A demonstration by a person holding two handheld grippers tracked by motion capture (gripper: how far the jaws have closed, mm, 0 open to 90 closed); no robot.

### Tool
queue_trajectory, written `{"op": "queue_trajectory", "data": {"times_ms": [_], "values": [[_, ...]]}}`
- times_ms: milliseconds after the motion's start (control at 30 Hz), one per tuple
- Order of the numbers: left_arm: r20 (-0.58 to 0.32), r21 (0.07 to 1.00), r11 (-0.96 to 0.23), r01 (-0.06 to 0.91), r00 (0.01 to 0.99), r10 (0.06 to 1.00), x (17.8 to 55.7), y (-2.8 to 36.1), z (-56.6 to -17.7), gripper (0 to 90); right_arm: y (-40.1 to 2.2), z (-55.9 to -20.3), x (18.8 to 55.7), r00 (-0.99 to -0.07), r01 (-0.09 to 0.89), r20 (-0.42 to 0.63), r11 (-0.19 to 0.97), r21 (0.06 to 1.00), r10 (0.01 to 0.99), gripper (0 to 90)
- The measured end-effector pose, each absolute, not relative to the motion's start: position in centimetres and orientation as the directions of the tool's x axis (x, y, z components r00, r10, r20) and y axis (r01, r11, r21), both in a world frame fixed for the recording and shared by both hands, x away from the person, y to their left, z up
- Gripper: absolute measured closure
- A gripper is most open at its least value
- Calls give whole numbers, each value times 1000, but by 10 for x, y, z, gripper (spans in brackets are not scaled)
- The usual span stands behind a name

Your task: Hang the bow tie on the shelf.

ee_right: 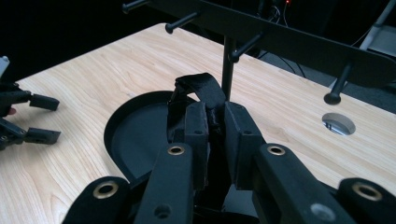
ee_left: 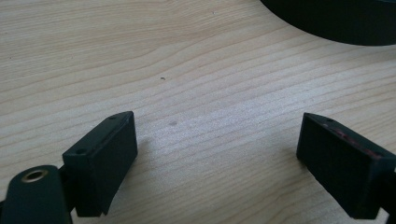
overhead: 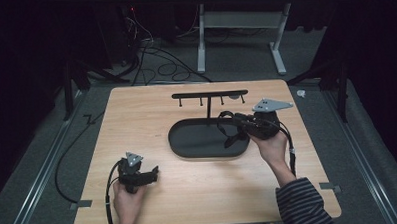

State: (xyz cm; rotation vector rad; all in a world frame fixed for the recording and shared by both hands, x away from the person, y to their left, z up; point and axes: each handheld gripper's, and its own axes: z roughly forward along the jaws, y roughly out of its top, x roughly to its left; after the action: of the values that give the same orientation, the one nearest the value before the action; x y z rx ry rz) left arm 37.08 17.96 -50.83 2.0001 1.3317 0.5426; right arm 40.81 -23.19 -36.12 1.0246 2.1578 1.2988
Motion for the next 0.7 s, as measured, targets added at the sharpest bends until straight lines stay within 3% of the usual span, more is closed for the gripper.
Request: {"op": "queue_trajectory", "data": {"times_ms": [700], "values": [[-22, 722, -258, 642, 393, 919, 371, 180, -508, 128, -223, -349, 430, -633, 381, 42, 264, 886, 773, 818]]}}
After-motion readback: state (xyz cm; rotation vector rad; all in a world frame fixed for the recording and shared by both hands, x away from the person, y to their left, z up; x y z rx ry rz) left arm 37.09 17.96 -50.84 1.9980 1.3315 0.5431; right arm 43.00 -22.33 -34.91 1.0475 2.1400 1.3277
